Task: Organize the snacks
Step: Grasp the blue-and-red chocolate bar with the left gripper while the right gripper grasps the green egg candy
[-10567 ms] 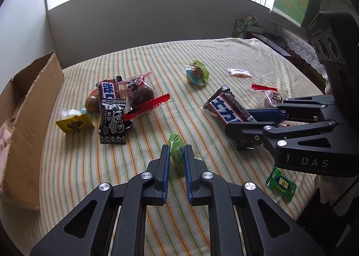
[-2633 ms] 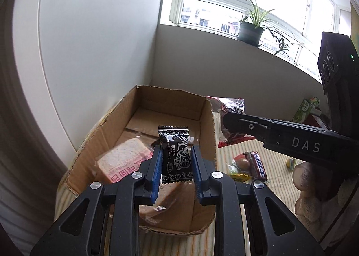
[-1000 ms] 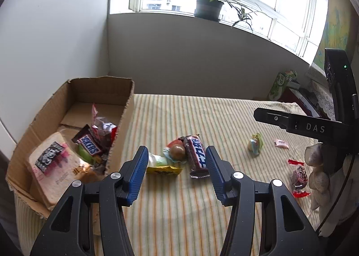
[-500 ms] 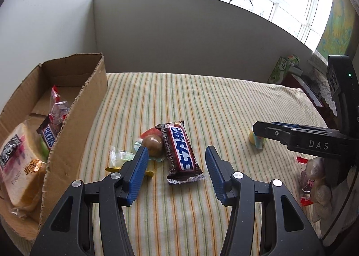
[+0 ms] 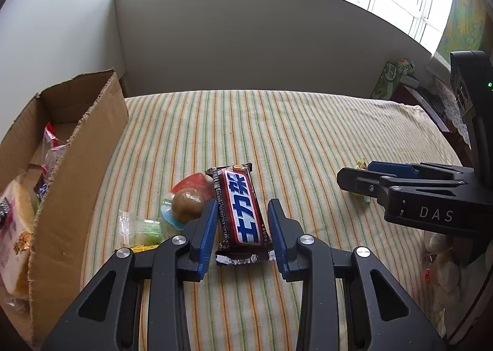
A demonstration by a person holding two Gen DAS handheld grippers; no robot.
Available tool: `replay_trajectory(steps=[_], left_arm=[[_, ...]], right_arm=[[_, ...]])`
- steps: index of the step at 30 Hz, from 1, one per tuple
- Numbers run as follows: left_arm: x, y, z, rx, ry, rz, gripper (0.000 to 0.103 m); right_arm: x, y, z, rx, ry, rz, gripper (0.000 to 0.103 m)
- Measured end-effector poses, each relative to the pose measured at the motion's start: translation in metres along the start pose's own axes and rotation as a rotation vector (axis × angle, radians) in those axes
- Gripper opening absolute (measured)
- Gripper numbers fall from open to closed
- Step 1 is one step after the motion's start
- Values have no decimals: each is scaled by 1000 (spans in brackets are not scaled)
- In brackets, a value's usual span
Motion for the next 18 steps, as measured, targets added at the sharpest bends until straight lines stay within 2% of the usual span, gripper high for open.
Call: replay_trajectory(steps=[5, 7, 8, 9, 18], left_arm=[[1, -14, -1, -15, 12, 34, 32], [1, -15, -3, -20, -1, 32, 32], [1, -16, -4, -23, -3, 32, 27], [2, -16, -3, -25, 2, 33, 27], [0, -8, 1, 1, 18, 22, 27]], right_arm=[[-1, -2, 1, 14, 23, 2, 59], [-1, -4, 3, 31, 34, 3, 55], [0, -4, 2, 47, 41, 5, 48], [0, -4, 2, 59, 51, 8, 47], [3, 3, 5, 47, 58, -4, 45]])
Point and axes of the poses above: each gripper's, at about its wrist camera, not at the fingertips, and y roughly against the way its jaws point, z to its left, x to its underside, the point moved 8 cm from there along -y, roughly the way its jaws point, and after that the axes turned 13 degrees about y, right-handed, at the moved point
